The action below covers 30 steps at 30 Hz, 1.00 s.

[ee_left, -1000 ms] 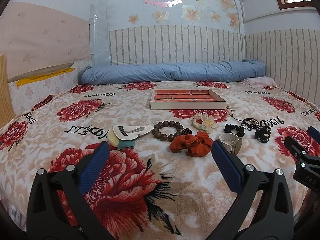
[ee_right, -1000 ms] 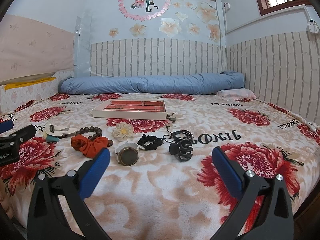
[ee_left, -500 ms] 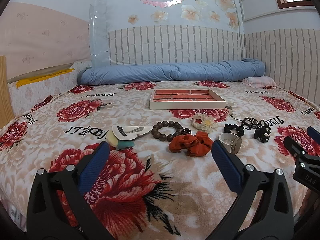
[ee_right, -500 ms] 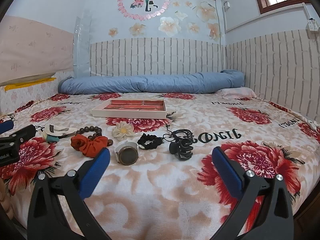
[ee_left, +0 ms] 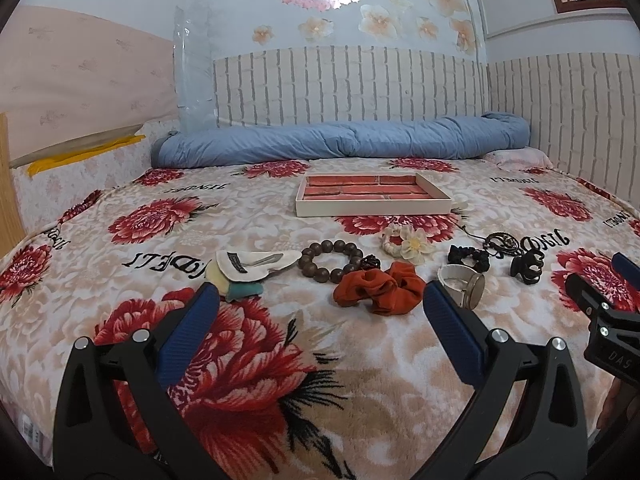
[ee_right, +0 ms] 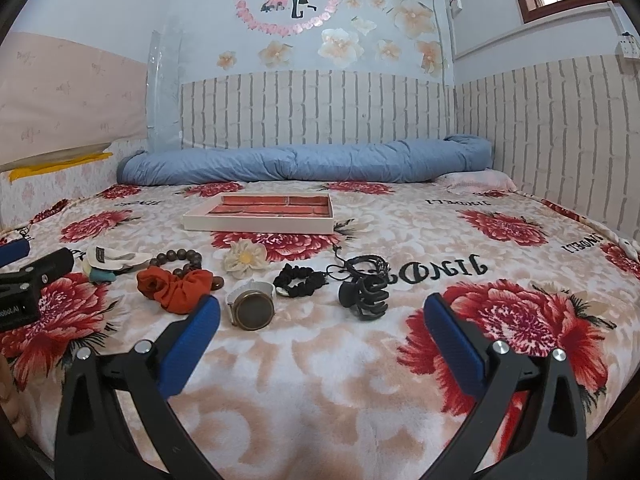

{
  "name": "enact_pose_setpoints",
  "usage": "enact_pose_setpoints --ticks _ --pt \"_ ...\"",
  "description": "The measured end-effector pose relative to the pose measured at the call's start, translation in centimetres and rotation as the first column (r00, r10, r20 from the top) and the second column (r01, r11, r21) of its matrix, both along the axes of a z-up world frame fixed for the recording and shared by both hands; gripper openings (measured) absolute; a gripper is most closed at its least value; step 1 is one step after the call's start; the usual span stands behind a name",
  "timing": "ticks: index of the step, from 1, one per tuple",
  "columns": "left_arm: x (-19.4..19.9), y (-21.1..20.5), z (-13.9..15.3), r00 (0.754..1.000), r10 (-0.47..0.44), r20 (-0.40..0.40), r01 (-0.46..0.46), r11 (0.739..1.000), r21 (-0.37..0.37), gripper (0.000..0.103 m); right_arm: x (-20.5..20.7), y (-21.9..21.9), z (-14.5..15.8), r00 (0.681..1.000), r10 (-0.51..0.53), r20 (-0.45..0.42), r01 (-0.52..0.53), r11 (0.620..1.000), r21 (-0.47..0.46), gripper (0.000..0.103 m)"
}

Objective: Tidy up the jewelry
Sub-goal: 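Grasp the black claw clip with the right tool while the left tool grasps the orange scrunchie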

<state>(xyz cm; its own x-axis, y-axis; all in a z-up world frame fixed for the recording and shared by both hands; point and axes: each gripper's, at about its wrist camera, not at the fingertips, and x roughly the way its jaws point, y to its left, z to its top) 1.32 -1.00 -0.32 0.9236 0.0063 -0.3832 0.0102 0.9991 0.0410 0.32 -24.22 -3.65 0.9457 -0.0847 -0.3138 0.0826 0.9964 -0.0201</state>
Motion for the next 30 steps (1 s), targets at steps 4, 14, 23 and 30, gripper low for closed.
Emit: enact_pose_setpoints --ticks 4,14,23,30 --pt "1.4 -0.4 -0.2 1.000 -0.009 -0.005 0.009 1.000 -0.001 0.098 1.7 -0.6 -0.2 0.999 0.002 -0.037 -0.002 1.000 0.007 0.099" --pt "6.2 -1.6 -0.5 0.995 -0.047 -0.092 0.048 0.999 0.016 0.098 7.6 -3.0 -0.6 0.979 -0.034 -0.199 0.027 0.999 -0.038 0.099" --pt "12.0 -2.3 -1.9 0.974 -0.037 -0.223 0.042 0.999 0.014 0.098 13.0 -5.6 -1.6 0.942 -0.034 -0.333 0.033 0.999 -0.008 0.099" --pt "13.9 -2.6 -2.9 0.962 -0.075 -0.264 0.078 0.997 0.003 0.098 14.9 -6.6 -2.8 0.925 -0.053 -0.376 0.060 0.998 0.007 0.099"
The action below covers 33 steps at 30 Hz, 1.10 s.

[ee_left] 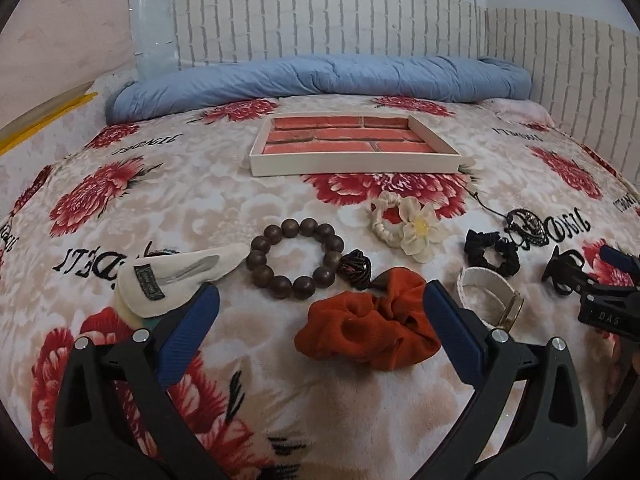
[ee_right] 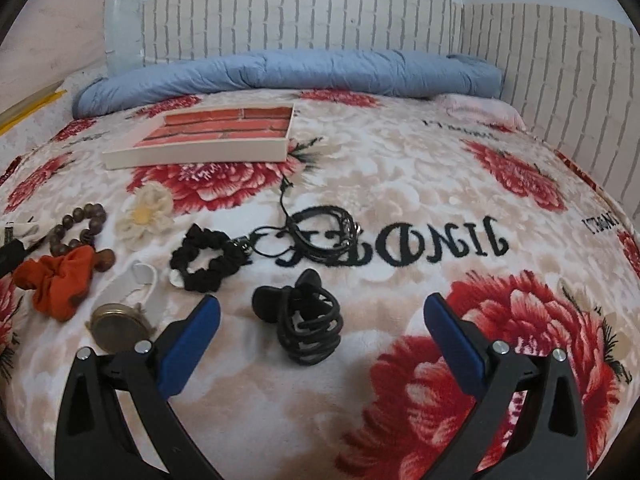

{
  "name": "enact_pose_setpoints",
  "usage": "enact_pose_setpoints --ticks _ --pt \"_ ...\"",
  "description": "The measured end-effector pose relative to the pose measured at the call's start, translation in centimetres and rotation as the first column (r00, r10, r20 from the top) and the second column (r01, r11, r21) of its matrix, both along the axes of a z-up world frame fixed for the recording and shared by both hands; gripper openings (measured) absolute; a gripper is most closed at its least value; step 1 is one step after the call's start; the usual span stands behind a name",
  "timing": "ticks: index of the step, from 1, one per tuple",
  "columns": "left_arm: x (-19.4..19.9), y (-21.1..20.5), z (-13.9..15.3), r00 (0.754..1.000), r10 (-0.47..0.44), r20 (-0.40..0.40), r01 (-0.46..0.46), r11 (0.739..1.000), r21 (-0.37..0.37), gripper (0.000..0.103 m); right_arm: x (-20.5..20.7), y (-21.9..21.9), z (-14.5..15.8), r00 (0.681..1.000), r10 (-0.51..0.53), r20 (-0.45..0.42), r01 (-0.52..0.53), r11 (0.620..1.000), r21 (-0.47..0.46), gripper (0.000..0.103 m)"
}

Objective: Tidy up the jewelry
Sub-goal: 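Grasp the black claw clip with the right tool while the left tool grasps the orange scrunchie, then carry both items into the white tray and open both tools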

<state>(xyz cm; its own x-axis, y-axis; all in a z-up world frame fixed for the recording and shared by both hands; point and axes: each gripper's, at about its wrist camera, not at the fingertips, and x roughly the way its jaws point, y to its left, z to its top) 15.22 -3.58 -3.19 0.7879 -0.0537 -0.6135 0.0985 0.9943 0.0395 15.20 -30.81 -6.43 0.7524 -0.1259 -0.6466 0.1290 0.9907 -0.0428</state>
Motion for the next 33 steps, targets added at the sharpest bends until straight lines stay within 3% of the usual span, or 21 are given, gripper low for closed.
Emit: enact_pose_setpoints --ticks 4,8,11,17,20,21,22,24,33 --pt "0.6 0.0 -0.7 0.999 -0.012 -0.031 0.012 1.000 0.011 0.093 0.5 -0.4 -0.5 1.000 -0.005 -0.022 0.005 1.000 0.016 0.096" --pt "1.3 0.3 -1.4 0.997 -0.016 -0.078 0.016 1.000 0.000 0.080 0.8 -0.5 -0.8 0.999 -0.003 -0.043 0.004 1.000 0.017 0.076" --pt "1.5 0.3 -1.7 0.995 -0.021 -0.096 0.019 1.000 -0.015 0.078 0.9 -0.9 -1.1 0.998 0.007 -0.061 -0.004 0.999 0.037 0.061" --pt "2.3 -0.3 -2.9 0.988 -0.050 -0.149 0.049 0.999 -0.008 0.070 1.3 -1.0 -1.6 0.996 0.022 -0.082 -0.017 0.998 0.066 0.047" --pt "2.6 0.0 -3.3 0.983 -0.063 -0.174 0.057 0.998 -0.036 0.060 1.3 -0.8 -1.6 0.996 0.033 -0.080 -0.028 0.997 0.069 0.039" --pt "2.6 0.0 -3.4 0.980 -0.072 -0.184 0.065 0.997 -0.046 0.051 1.3 -0.8 -1.6 0.996 0.038 -0.079 -0.033 0.997 0.069 0.036" --pt "2.7 0.0 -3.5 0.978 -0.076 -0.193 0.068 0.997 -0.048 0.041 1.3 -0.7 -1.6 0.996 0.045 -0.079 -0.039 0.997 0.069 0.036" --pt "2.8 0.0 -3.8 0.974 -0.078 -0.212 0.069 0.996 -0.050 0.033 1.3 -0.5 -1.5 0.996 0.047 -0.079 -0.043 0.997 0.060 0.036" --pt "2.2 0.8 -3.3 0.974 -0.088 -0.209 0.072 0.994 -0.083 0.016 0.2 -0.3 -0.2 0.999 0.042 -0.024 -0.042 0.999 0.031 0.036"
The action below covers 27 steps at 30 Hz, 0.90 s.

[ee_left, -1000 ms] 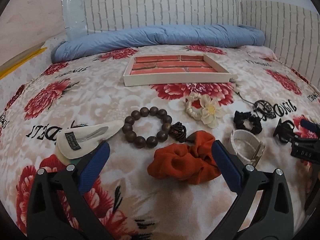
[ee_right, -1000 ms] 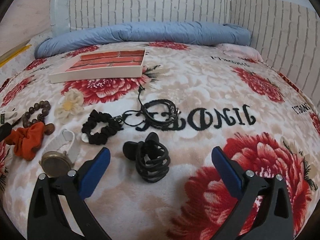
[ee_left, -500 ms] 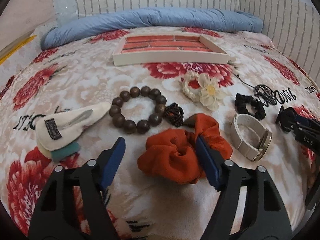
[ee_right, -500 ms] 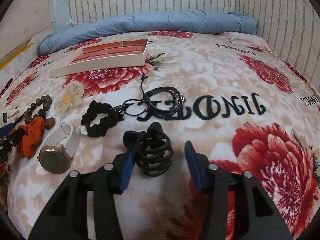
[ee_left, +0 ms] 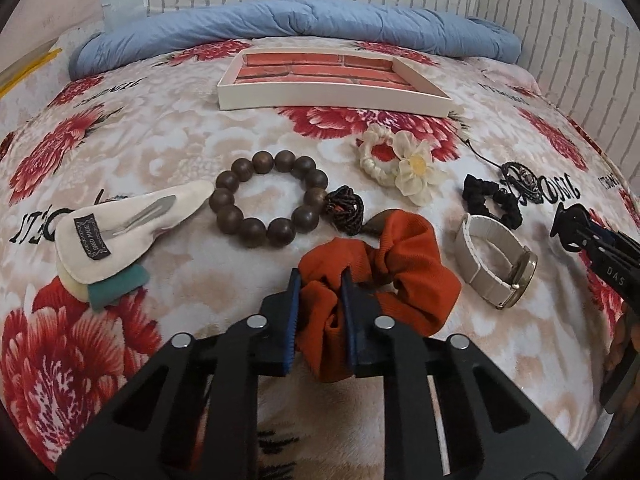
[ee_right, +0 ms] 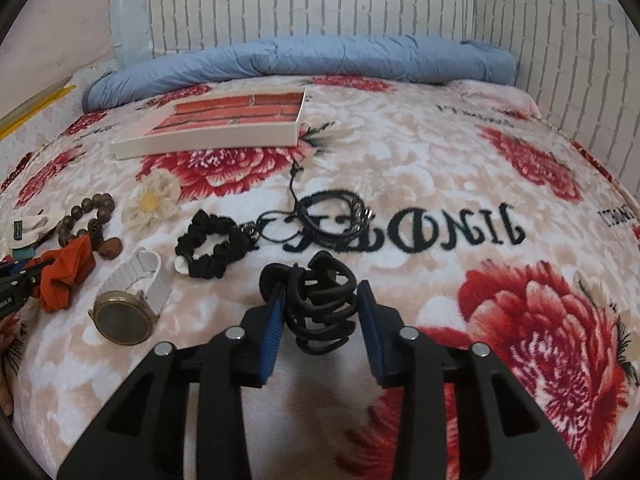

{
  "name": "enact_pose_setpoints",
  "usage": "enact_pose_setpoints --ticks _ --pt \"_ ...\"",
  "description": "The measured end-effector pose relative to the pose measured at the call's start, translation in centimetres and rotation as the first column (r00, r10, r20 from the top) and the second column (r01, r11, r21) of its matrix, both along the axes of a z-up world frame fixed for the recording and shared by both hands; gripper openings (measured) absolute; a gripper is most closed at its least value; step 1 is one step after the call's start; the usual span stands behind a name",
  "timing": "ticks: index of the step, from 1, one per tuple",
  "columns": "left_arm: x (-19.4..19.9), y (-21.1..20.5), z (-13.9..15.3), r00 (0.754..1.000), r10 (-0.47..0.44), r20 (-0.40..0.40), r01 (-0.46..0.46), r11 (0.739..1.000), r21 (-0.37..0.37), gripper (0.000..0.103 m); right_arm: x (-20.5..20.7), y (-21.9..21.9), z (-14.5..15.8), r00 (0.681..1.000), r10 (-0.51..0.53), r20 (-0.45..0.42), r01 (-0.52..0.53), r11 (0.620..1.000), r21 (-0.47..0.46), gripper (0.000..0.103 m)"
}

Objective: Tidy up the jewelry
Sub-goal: 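Carry both items into the white tray and open both tools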

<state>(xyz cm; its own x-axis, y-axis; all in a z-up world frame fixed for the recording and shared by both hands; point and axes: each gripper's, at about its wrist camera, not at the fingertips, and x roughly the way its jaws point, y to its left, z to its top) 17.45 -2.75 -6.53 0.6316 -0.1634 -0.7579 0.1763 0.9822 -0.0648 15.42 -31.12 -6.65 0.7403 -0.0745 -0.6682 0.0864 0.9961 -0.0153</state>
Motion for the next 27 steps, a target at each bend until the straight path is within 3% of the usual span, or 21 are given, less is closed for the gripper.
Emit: enact_pose_setpoints --ticks 7,14,21,27 --pt "0.0 0.8 3.1 0.996 -0.003 0.086 0.005 1.000 -0.023 0.015 0.3 -0.2 1.7 0.999 -0.002 0.047 0.001 1.000 0.010 0.036" --pt "3.3 1.3 6.9 0.989 0.000 0.147 0.008 0.998 -0.057 0.015 3.7 1.2 4.8 0.994 0.036 0.105 -0.038 0.999 0.025 0.036" --pt "11.5 1.3 12.2 0.975 0.037 0.217 -0.017 0.996 -0.089 0.015 12.0 3.0 9.0 0.982 0.073 0.173 -0.084 0.995 0.059 0.036" --pt "20.2 0.8 14.0 0.963 0.066 0.261 -0.052 0.997 -0.060 0.015 21.3 4.6 9.7 0.982 0.080 0.173 -0.090 0.995 0.048 0.036"
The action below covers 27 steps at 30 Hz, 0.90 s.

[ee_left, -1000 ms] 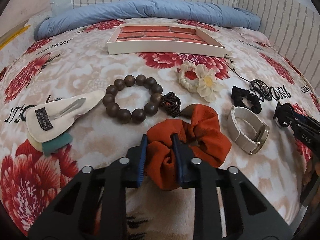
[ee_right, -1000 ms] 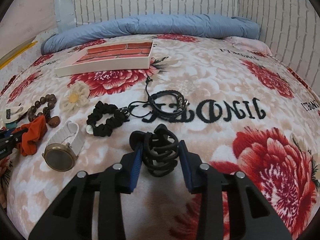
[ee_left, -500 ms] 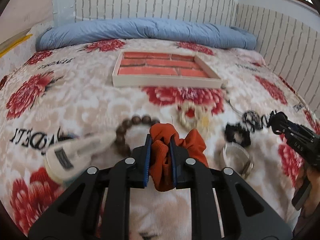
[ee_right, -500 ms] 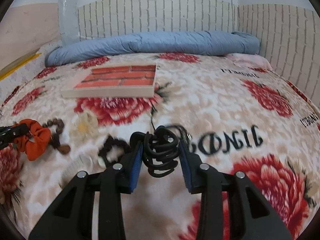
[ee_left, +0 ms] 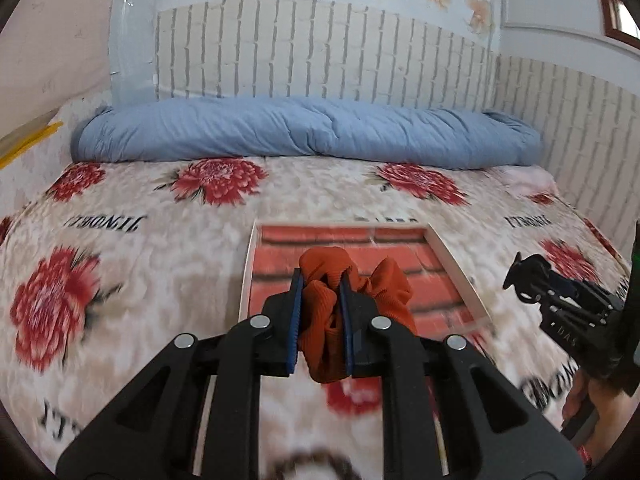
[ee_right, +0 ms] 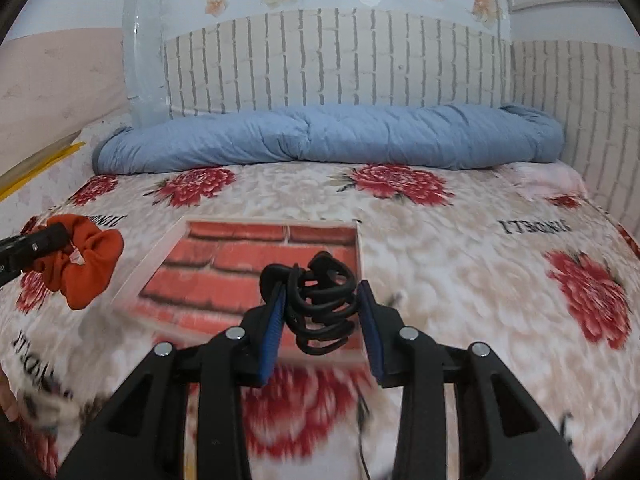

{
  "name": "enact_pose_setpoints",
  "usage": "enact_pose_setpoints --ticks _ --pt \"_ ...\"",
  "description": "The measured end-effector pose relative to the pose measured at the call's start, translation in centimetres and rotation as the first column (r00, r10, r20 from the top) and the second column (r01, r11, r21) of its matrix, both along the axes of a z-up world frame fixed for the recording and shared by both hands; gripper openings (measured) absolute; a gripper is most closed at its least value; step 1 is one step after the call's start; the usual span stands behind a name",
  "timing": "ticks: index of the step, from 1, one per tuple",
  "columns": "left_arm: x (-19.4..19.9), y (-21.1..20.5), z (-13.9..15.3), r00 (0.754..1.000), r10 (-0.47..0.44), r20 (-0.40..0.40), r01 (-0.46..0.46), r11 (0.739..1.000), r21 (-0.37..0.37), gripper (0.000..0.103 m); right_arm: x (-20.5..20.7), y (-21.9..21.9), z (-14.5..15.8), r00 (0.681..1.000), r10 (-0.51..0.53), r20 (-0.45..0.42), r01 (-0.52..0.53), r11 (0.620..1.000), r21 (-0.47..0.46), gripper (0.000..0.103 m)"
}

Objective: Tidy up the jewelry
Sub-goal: 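Carry both items into the white tray and open both tools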

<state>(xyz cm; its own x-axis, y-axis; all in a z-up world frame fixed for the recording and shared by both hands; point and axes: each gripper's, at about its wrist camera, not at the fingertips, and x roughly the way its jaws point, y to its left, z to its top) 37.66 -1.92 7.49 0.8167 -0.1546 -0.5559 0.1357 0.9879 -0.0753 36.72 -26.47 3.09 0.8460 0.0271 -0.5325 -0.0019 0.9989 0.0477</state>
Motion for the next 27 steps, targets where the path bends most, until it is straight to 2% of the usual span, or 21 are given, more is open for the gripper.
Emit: enact_pose_setpoints --ticks 3,6,12,18,23,27 --pt "4.9 -0.4 -0.7 0.999 0.011 -0.031 -0.011 1.000 0.001 0.015 4.9 0.5 -0.6 0.999 -0.001 -0.034 0.001 1.000 0.009 0.036" --pt "10.1 -1.5 -2.3 0.997 0.016 -0.077 -0.013 0.999 0.037 0.015 9.5 1.2 -1.7 0.997 -0.003 -0.072 0.004 1.000 0.004 0.036" --pt "17.0 -2.7 -6.5 0.988 0.029 -0.154 -0.011 0.993 0.116 0.015 17.0 3.1 -4.7 0.986 -0.007 -0.169 -0.002 0.999 -0.053 0.036" --pt "21.2 -2.0 -9.2 0.974 0.045 -0.223 -0.025 0.996 0.090 0.015 22.0 2.8 -6.9 0.958 -0.048 -0.281 0.042 0.999 -0.027 0.036" --pt "23.2 -2.4 -11.2 0.960 0.058 -0.275 -0.014 0.987 0.160 0.015 24.1 2.2 -8.5 0.924 -0.086 -0.373 0.078 0.996 -0.038 0.036" --pt "23.8 -1.9 -12.3 0.946 0.075 -0.316 -0.024 0.987 0.160 0.017 24.6 1.6 -9.5 0.910 -0.095 -0.405 0.092 0.995 -0.028 0.036"
